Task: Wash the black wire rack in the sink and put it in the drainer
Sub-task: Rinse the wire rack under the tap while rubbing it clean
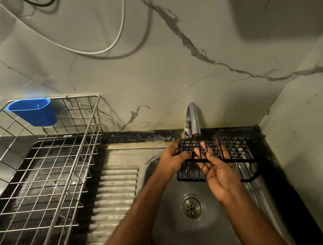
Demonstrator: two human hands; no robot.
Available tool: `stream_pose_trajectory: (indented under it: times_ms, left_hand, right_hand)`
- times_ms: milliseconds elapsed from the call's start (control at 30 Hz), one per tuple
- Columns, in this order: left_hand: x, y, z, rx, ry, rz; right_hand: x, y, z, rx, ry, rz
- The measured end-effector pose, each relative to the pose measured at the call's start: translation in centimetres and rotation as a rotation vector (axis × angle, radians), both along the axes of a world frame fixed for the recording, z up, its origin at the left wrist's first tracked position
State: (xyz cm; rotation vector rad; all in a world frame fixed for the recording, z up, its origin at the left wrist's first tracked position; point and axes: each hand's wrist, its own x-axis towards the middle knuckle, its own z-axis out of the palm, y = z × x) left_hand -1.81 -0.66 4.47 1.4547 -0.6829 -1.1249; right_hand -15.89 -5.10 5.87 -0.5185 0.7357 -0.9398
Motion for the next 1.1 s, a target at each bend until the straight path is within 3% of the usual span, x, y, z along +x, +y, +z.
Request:
stream_pose_trajectory:
  times_ms: [1100]
  left_hand:
    - [-1.0,-0.1,-0.1,-0.051,0.015,-0.022]
  right_hand:
    - [-1.4,0.0,1.3,-0.070,0.021,-0.025]
